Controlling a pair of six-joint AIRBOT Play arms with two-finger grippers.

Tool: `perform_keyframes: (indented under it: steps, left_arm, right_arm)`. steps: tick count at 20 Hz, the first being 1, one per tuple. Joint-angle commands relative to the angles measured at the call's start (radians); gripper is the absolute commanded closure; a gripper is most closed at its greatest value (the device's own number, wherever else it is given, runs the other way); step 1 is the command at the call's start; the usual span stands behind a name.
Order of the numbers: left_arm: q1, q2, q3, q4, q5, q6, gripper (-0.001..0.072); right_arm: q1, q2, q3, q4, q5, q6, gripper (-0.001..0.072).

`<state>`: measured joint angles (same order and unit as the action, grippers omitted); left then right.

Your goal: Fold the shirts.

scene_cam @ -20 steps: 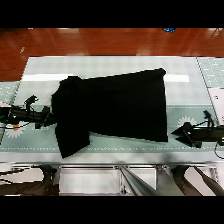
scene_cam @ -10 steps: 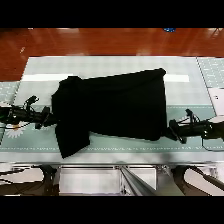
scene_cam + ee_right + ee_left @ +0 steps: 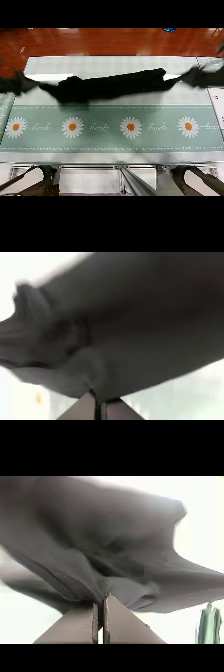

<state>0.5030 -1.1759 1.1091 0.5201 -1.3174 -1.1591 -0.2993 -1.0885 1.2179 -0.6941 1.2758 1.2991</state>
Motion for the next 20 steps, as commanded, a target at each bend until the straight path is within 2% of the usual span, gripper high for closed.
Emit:
perform_keyframes:
  steps: [1, 4, 6, 8, 14, 17, 20]
  left_arm:
    - [0.011, 0.204, 0.227, -0.116, 0.11, -0.024, 0.0682]
    - [0.069, 0.36, 0.386, -0.069, 0.23, 0.004, 0.0682]
    - [0.107, 0.454, 0.464, -0.003, 0.237, 0.022, 0.0682]
    - [0.077, 0.545, 0.506, 0.126, 0.238, 0.017, 0.0682]
    - [-0.227, 0.793, 0.519, 0.861, 0.258, -0.229, 0.0681]
    - [-0.33, 0.848, 0.519, 1.047, 0.232, -0.312, 0.0681]
    - [-0.373, 0.818, 0.51, 1.081, 0.092, -0.357, 0.0682]
  right_arm:
    - [0.007, 0.08, 0.427, -0.15, 0.009, 0.109, 0.0688]
    - [0.007, 0.179, 0.634, -0.269, 0.008, 0.132, 0.0688]
    - [0.007, 0.264, 0.665, -0.335, 0.007, 0.141, 0.0688]
    - [0.007, 0.352, 0.664, -0.407, 0.035, 0.162, 0.0688]
    - [0.007, 0.513, 0.664, -0.492, 0.203, 0.23, 0.0688]
    - [0.007, 0.531, 0.664, -0.553, 0.313, 0.276, 0.0688]
    - [0.007, 0.531, 0.634, -0.58, 0.333, 0.288, 0.0688]
